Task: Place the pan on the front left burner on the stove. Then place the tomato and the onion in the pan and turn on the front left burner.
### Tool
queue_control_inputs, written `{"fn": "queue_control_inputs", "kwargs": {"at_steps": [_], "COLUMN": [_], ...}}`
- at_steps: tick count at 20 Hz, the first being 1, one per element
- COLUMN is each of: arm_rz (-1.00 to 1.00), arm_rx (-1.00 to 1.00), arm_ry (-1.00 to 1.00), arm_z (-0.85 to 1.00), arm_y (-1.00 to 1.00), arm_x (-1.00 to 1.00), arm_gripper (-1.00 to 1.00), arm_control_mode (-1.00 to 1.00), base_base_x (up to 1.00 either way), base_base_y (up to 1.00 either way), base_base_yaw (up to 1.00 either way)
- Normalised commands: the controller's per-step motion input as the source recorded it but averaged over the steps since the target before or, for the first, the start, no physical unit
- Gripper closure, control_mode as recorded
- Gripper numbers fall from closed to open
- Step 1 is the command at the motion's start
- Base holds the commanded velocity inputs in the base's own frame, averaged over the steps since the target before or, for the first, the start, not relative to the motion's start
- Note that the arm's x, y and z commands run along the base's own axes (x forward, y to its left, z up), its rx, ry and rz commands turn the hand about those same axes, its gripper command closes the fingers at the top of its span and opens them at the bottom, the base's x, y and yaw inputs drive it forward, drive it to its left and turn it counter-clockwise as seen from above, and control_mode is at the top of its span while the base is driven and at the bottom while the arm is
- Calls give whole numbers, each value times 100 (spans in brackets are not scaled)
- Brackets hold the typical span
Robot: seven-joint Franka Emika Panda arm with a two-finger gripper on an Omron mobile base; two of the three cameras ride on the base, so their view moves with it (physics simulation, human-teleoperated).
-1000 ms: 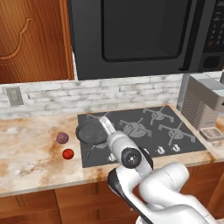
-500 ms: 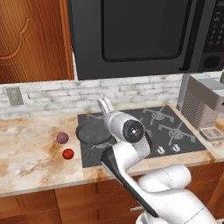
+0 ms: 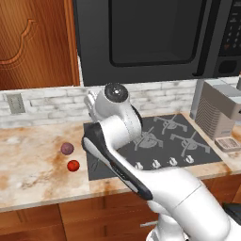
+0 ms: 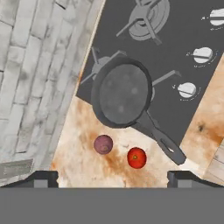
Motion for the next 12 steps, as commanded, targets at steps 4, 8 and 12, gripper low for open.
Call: {"fn": "queue_control_inputs", "kwargs": {"at_steps": [4, 8, 12], "arm_rz": [0, 2, 0], "arm_rx": [0, -4, -2], "arm_ry": [31, 14, -1], "arm_z": [-4, -35, -45], "arm_y": [53, 38, 21], "arm_x": [0, 0, 0], "arm_gripper": [-100, -100, -100], "arm_control_mode": [-100, -100, -100], "base_base_x": [0, 0, 0], "base_base_y": [0, 0, 0], "base_base_yaw": [0, 0, 0]}}
